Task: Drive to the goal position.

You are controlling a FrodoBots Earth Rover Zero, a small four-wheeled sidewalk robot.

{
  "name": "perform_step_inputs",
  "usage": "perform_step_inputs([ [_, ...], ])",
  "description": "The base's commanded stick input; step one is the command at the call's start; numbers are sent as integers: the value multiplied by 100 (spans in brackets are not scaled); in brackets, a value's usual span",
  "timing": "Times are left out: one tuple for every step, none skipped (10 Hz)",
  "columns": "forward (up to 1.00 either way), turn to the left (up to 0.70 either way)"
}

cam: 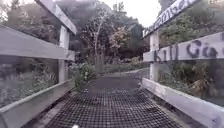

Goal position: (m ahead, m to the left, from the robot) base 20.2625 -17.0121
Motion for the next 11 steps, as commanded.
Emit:
perform_step_inputs([
  [45, 0],
  [45, 0],
  [45, 0],
  [45, 0],
  [45, 0],
  [45, 0],
  [45, 0],
  [45, 0],
  [45, 0],
  [45, 0],
  [45, 0],
])
